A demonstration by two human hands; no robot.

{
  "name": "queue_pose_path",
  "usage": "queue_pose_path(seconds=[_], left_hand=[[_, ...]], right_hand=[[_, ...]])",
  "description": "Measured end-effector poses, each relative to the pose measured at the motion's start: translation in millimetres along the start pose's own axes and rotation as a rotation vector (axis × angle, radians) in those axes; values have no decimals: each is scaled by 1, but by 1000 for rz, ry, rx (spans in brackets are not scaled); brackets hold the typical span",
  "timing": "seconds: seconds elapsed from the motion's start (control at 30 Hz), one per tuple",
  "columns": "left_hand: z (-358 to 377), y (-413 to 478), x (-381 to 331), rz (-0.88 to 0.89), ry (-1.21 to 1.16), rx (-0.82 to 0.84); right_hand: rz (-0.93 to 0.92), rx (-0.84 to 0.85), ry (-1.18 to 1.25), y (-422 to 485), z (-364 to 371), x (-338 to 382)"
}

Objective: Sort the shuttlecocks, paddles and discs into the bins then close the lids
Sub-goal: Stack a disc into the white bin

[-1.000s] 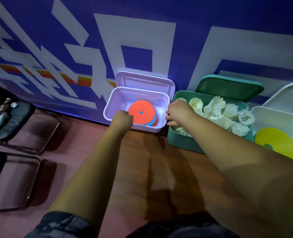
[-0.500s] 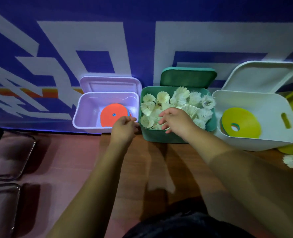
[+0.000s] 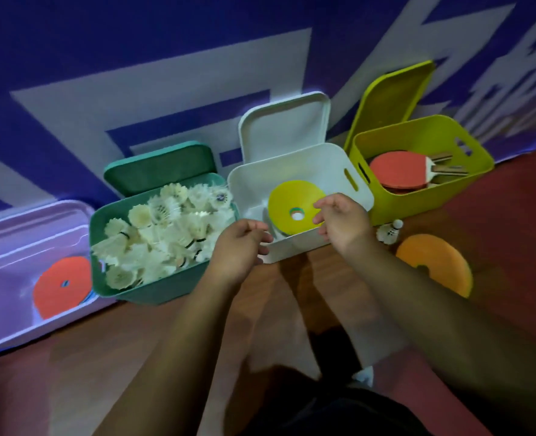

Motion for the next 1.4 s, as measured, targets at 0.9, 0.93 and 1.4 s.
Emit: queue_pose_path(seconds=[0.9,0.93,1.4], left_hand=[[397,91,136,104,1078,312],[398,93,138,98,1080,301],[357,64,187,-144,1054,386]], right_hand=[[520,23,-418,88,-313,-328],[486,56,-414,91,-311,-327],[280,245,-411,97,-293,-301]])
Point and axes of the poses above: each hand's wrist, its own y-axis towards the middle knuckle, its own z-axis out of the palm, x = y × z, the point moved 10 cm from there along y, towards the middle knuckle, and after that the axes turned 11 degrees about -y, right-handed, at the moved point
